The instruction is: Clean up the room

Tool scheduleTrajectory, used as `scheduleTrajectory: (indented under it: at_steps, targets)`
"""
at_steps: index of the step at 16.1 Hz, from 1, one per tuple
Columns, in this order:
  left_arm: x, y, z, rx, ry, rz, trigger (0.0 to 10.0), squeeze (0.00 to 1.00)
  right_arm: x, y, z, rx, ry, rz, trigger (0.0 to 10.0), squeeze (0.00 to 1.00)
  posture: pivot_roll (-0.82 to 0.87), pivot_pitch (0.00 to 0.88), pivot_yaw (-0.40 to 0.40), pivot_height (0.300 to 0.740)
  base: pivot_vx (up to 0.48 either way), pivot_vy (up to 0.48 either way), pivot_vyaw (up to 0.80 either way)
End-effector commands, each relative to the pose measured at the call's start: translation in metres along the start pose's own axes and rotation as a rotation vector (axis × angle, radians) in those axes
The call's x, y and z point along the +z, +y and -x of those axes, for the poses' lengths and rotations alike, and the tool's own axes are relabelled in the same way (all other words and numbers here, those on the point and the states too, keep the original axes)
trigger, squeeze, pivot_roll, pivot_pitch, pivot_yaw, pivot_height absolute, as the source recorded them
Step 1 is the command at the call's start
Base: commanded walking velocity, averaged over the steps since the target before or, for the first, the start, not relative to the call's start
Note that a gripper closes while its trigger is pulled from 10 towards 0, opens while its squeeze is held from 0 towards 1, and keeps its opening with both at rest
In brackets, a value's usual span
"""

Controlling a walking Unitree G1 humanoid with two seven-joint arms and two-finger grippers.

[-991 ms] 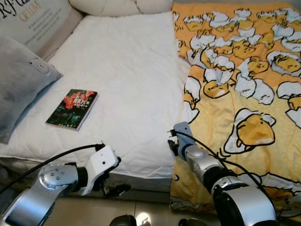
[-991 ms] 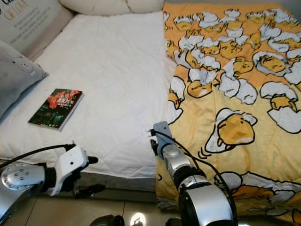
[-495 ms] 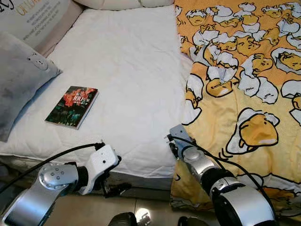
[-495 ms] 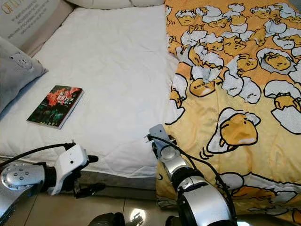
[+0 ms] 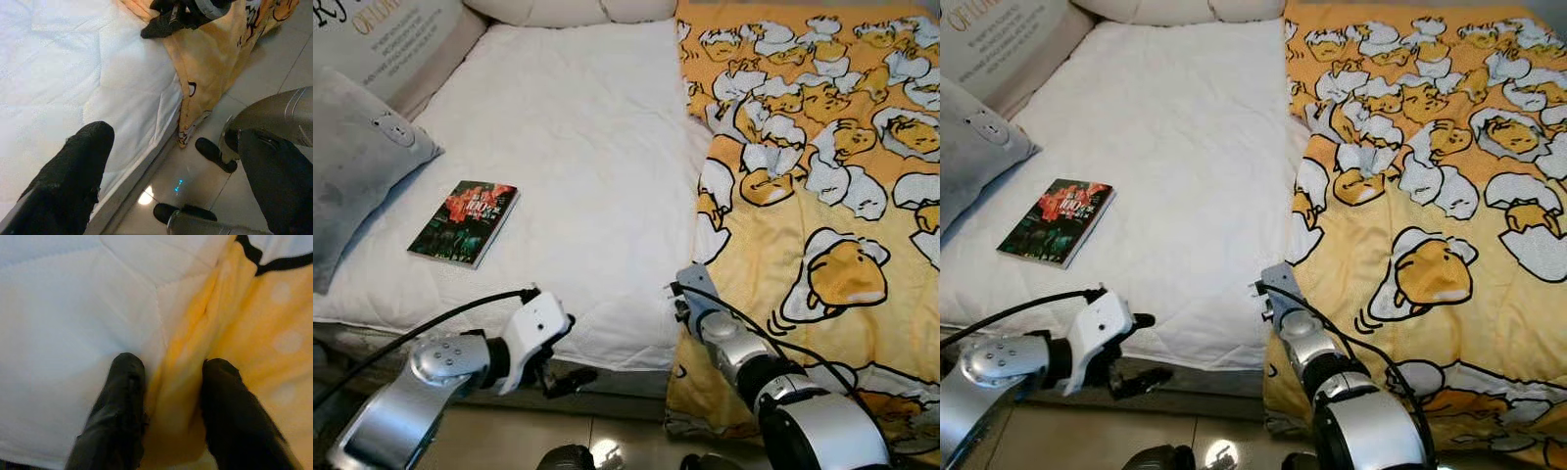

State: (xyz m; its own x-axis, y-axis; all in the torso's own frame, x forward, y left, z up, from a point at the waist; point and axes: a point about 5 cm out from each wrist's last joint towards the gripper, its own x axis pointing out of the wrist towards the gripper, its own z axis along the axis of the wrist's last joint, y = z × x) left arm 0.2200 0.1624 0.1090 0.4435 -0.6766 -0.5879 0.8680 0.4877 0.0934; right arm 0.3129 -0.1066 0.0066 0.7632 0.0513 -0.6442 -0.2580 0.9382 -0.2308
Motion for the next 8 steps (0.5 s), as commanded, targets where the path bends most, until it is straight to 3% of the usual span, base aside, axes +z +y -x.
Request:
scheduleTrajectory:
  at_steps: [1,4,8]
  targets:
    - [-0.0015,0.0007,-0.0027,0.004,0.007,-0.004,10.0,0.98,-0.0166,-0.0017,0.0007,0.001,0.066,-0.017,0.0,0.0,0.07,0.057,0.04,0.74,0.0,0.0,0.0]
    - [-0.0023,0.0027,-0.0063,0.019,-0.002,0.007,10.0,0.98,-0.015,-0.0076,0.0004,0.016,0.05,-0.045,0.0,0.0,0.05,0.029,0.046,0.74,0.0,0.0,0.0]
    - [-0.0034,0.0036,-0.0085,0.015,-0.002,0.001,10.0,0.98,-0.0157,-0.0088,0.0014,0.141,0.004,-0.092,0.0,0.0,0.04,0.015,0.05,0.74,0.0,0.0,0.0]
